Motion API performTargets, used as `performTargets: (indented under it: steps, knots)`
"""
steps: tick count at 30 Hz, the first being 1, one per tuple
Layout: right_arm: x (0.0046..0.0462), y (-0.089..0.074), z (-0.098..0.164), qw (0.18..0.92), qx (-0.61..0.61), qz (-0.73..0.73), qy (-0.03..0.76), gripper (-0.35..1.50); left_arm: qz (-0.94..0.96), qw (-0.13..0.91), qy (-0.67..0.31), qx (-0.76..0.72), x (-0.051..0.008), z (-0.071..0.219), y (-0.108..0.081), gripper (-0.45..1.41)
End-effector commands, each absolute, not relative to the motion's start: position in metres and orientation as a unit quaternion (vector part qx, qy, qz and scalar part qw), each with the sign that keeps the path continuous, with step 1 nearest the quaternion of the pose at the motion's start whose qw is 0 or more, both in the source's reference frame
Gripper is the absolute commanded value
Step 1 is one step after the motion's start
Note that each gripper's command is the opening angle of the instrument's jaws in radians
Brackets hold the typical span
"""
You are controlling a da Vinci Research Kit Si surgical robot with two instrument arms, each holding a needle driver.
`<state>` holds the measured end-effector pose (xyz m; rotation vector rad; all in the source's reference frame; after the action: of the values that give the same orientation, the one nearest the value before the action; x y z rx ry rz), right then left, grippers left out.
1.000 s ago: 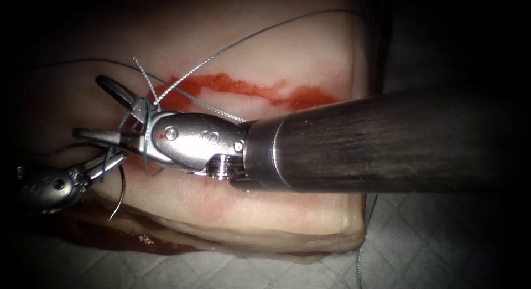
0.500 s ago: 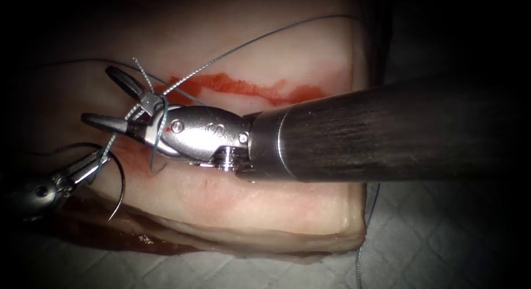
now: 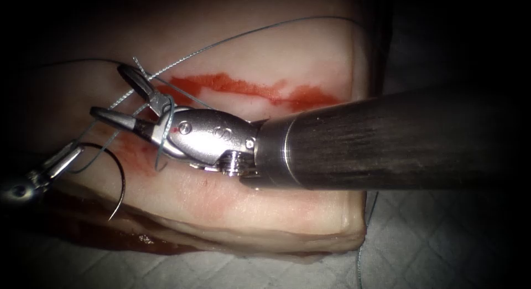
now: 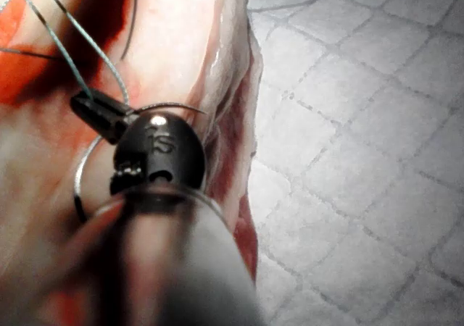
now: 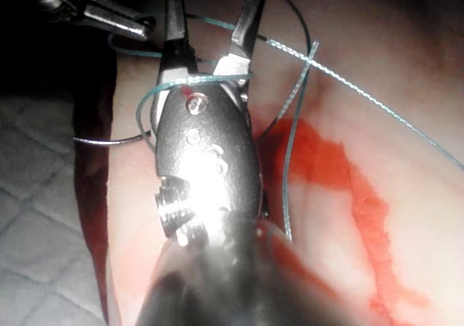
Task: Wound Closure
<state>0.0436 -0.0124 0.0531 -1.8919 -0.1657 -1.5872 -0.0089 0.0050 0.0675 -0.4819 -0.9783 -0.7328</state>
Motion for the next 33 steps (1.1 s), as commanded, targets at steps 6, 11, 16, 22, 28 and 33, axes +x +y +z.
performTargets:
  steps: [6, 11, 16, 22, 28, 33]
  knots:
    - [0.0445, -0.0123, 0.0536, 0.357, -0.717, -0.597, -0.046, 0.41, -0.352, 0.777, -0.462, -0.244, -0.009, 0.0672, 0.0044, -0.45]
    - [0.0441, -0.0121, 0.0539, 0.375, -0.711, -0.593, -0.044, 0.32, -0.387, 0.752, -0.476, -0.24, -0.0087, 0.066, 0.0041, -0.45]
    - [0.0438, -0.012, 0.054, 0.385, -0.709, -0.59, -0.037, 0.31, -0.402, 0.732, -0.501, -0.226, -0.0088, 0.065, 0.0034, -0.45]
    - [0.0436, -0.0119, 0.0543, 0.385, -0.709, -0.59, -0.039, 0.31, -0.395, 0.722, -0.528, -0.21, -0.0094, 0.0637, 0.0028, -0.45]
    - [0.0436, -0.0119, 0.0543, 0.382, -0.71, -0.591, -0.038, 0.31, -0.381, 0.715, -0.571, -0.137, -0.0128, 0.0605, 0.0029, -0.45]
    - [0.0437, -0.0122, 0.0545, 0.372, -0.713, -0.593, -0.035, 0.31, -0.391, 0.692, -0.604, -0.054, -0.0162, 0.0586, 0.0039, -0.45]
